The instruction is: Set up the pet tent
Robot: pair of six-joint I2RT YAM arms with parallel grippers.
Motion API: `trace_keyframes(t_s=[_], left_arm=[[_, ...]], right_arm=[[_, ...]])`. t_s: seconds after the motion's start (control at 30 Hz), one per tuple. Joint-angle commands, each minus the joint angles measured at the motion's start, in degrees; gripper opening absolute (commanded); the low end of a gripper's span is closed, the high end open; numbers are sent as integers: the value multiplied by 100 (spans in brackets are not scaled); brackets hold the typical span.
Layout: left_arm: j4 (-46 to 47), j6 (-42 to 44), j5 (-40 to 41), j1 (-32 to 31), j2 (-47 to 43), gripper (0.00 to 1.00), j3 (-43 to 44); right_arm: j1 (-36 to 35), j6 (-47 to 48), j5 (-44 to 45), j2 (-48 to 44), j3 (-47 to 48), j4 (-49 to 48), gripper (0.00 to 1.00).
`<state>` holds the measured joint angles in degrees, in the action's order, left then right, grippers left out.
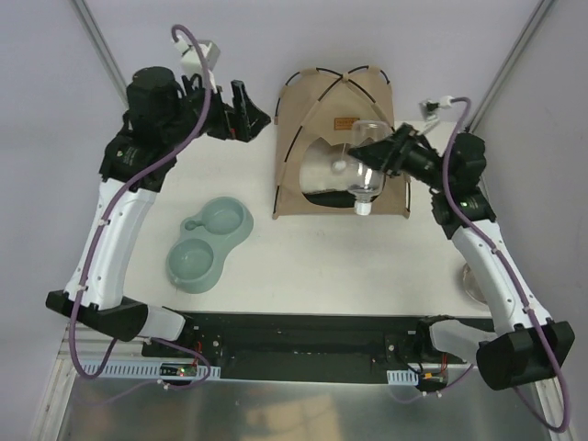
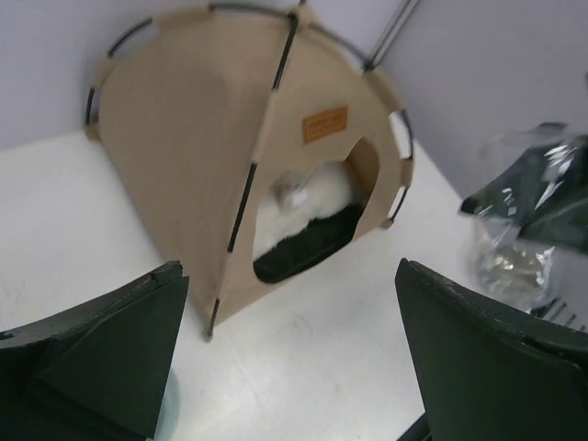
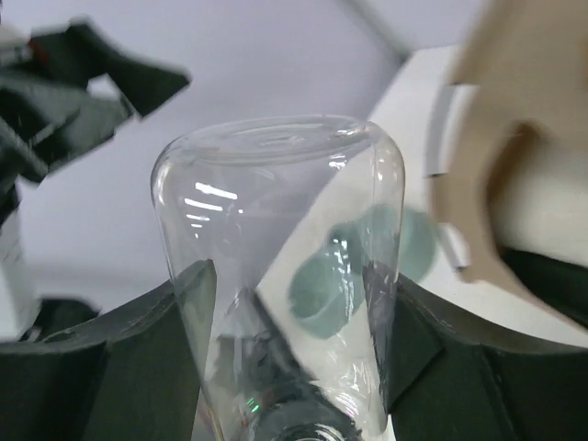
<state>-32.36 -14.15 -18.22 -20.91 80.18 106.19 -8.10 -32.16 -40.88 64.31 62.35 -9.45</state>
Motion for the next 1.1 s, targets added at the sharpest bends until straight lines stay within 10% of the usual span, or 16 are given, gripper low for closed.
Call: trace_keyframes(t_s=[0.0, 0.4, 1.07], left_arm=[[177, -262, -769, 43, -293, 99, 648], [1159, -1589, -3890, 43, -187, 99, 157], [2023, -2355, -4586, 25, -442, 89, -1206]], right_arm=[[-1262, 278, -386, 230, 875, -558, 63], [-2934, 1854, -736, 969, 2079, 593, 69], [-3365, 2434, -306, 1399, 2484, 1103, 70]])
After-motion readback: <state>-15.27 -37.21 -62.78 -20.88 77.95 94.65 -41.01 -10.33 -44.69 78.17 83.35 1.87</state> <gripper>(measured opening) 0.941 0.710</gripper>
